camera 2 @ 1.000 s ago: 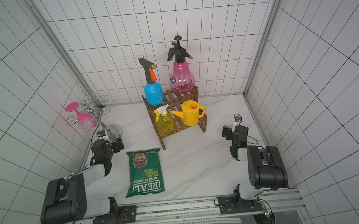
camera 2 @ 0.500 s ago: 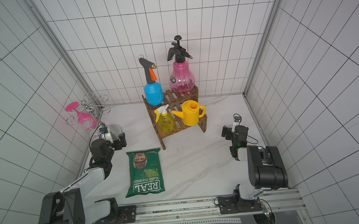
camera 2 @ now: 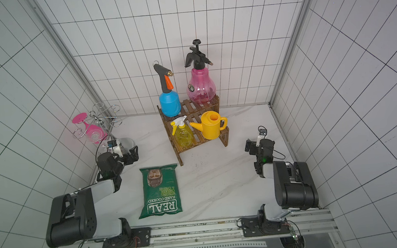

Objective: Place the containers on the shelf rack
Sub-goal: Reset both arms

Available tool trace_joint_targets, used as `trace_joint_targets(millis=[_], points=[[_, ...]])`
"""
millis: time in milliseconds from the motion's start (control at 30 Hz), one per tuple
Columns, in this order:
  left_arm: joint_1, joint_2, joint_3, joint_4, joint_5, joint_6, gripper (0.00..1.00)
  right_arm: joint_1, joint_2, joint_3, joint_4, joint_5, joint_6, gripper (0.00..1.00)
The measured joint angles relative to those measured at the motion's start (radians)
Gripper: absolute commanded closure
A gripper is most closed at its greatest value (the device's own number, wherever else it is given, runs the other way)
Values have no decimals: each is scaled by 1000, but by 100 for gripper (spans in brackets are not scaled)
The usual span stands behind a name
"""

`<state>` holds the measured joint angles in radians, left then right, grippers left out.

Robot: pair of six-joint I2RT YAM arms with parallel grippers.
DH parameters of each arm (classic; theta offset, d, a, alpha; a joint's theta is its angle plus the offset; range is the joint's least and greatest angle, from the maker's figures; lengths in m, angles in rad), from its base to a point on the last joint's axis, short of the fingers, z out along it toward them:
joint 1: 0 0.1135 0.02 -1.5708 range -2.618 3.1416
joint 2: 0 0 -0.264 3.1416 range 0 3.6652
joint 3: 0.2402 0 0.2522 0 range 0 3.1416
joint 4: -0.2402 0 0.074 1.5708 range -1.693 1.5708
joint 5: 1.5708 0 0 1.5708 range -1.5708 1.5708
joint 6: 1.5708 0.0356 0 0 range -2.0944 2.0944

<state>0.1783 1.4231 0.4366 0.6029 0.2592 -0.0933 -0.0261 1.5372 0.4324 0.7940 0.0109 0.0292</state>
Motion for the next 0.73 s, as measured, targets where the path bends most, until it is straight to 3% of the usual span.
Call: trace_joint_targets(millis=[167, 433, 733], points=[[-113, 136, -24, 199, -69, 24, 2, 0, 0, 0, 0, -2, 0, 1], [-127, 149, -5, 160, -235, 11, 2, 0, -16, -133, 146, 34, 11, 1], [-130, 149, -1, 145, -282, 5, 2, 0, -17, -161, 219, 137, 50, 1]])
